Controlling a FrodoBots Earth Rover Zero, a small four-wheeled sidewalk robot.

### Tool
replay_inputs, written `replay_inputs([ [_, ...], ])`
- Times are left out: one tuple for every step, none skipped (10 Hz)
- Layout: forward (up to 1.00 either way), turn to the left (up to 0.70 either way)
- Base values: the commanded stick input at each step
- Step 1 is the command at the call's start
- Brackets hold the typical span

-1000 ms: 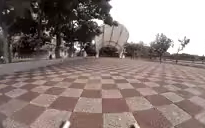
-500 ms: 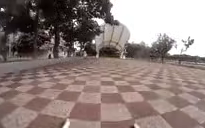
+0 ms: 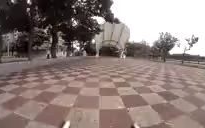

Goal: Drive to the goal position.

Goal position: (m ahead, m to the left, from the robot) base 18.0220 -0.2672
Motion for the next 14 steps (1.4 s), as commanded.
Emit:
replay_inputs([
  [1.0, 0.0],
  [1.0, 0.0],
  [1.0, 0.0],
  [1.0, 0.0],
  [1.0, 0.0],
  [1.0, 0.0],
  [1.0, 0.0],
  [1.0, 0.0],
  [1.0, 0.0],
  [1.0, 0.0],
  [1.0, 0.0],
  [1.0, 0.0],
  [1.0, 0.0],
  [1.0, 0.0],
])
